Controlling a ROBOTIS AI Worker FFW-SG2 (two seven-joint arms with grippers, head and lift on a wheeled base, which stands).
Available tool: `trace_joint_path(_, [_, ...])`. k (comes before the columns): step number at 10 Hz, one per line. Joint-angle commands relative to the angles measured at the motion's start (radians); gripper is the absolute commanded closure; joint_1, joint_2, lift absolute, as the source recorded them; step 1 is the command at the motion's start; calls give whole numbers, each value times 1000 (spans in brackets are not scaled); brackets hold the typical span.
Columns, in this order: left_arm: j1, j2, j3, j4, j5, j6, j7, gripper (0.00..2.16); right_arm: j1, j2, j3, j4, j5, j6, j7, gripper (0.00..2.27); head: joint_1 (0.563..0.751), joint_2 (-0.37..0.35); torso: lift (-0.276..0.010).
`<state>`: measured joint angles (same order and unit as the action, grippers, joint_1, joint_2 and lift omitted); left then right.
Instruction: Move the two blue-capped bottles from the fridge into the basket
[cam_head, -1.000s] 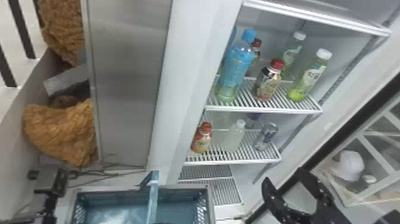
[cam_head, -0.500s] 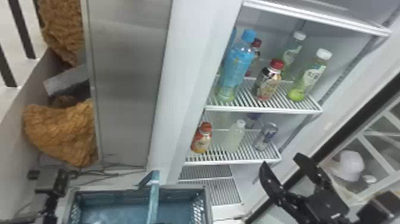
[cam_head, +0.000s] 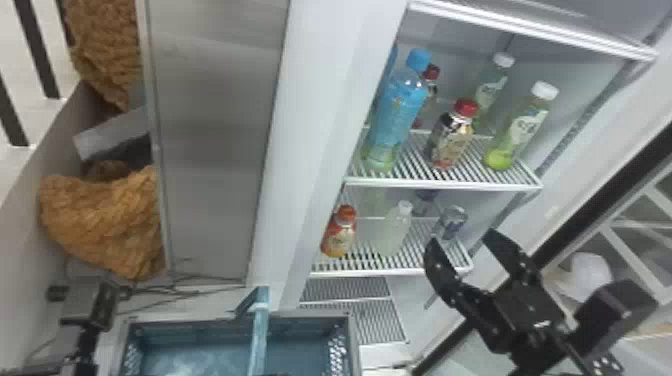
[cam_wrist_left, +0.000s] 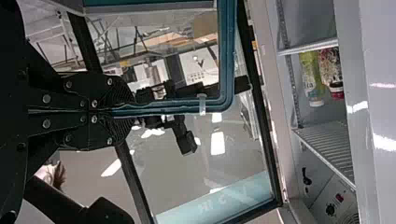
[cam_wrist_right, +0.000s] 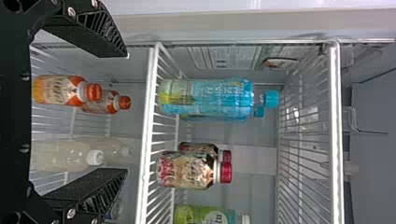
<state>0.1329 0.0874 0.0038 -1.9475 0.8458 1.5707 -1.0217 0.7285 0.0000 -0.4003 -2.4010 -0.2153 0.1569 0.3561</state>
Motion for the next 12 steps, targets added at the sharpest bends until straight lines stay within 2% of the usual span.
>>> trace_joint_path(1, [0, 0, -2, 5, 0, 1, 0, 1142, -32, 1, 17, 2, -2, 15, -14, 130, 695, -350, -76])
trace_joint_path(5, [-3, 2, -4, 7, 2, 1, 0, 1142, -135, 0, 33, 31, 14, 32, -55, 130, 695, -350, -76])
trace_joint_path(12, [-3, 2, -8, 12, 6, 1, 0, 1142, -333, -40, 111, 161, 36, 57, -126, 128, 695, -350, -76])
